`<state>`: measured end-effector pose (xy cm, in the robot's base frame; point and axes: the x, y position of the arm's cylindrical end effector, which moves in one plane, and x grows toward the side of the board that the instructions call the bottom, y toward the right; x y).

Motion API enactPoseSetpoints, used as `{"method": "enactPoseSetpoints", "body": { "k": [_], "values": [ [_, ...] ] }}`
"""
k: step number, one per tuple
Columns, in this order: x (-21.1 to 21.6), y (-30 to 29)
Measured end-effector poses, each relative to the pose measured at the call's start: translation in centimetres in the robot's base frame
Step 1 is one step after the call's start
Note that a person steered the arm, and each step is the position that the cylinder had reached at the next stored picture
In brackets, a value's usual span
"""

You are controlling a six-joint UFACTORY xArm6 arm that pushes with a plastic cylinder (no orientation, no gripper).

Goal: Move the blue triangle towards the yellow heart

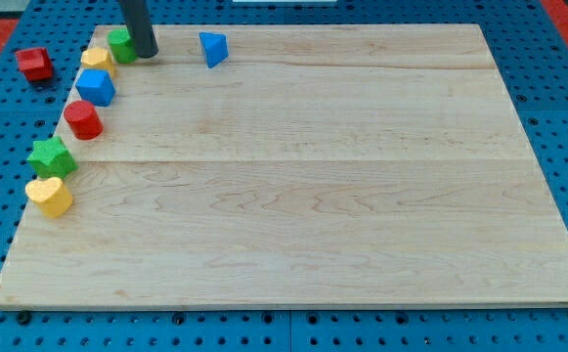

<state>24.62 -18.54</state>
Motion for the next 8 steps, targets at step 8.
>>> {"method": "enactPoseSetpoints", "body": {
  "k": [8],
  "values": [
    [4.9, 9.5]
  ]
}}
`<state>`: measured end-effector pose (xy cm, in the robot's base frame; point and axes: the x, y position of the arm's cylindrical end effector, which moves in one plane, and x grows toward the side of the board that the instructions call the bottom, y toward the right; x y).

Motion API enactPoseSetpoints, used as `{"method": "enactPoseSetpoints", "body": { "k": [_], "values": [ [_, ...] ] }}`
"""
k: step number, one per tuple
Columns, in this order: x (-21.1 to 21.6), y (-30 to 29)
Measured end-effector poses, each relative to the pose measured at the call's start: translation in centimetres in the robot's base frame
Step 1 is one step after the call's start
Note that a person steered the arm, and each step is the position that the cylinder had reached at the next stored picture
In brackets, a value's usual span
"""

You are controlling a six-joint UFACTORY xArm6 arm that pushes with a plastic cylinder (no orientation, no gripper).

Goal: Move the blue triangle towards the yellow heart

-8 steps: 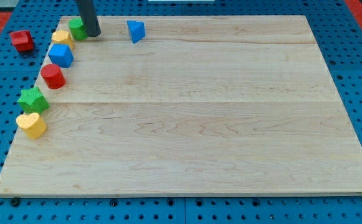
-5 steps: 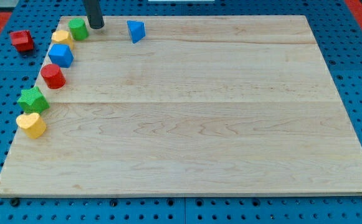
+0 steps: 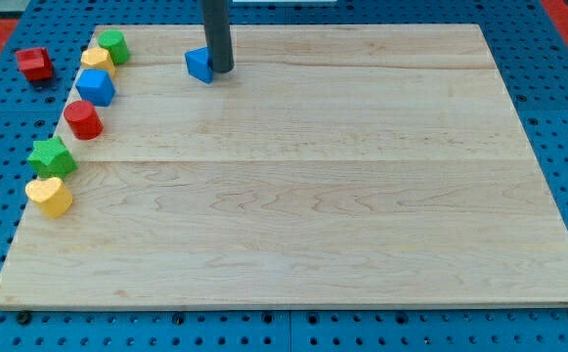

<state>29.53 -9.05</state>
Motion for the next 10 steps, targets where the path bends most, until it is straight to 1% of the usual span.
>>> {"method": "enactPoseSetpoints", "body": {
  "k": [1, 2, 3, 4, 5, 6, 7, 8, 9, 10],
  "values": [
    [-2.9, 4.5],
    [-6.8, 2.8],
    [-5.3, -3.1],
    [-0.4, -0.9],
    [5.5, 0.0],
    [9.8, -1.4],
    [17.1, -3.1],
    [19.7, -7.1],
    [18.9, -7.3],
    [16.1, -7.3]
  ]
}}
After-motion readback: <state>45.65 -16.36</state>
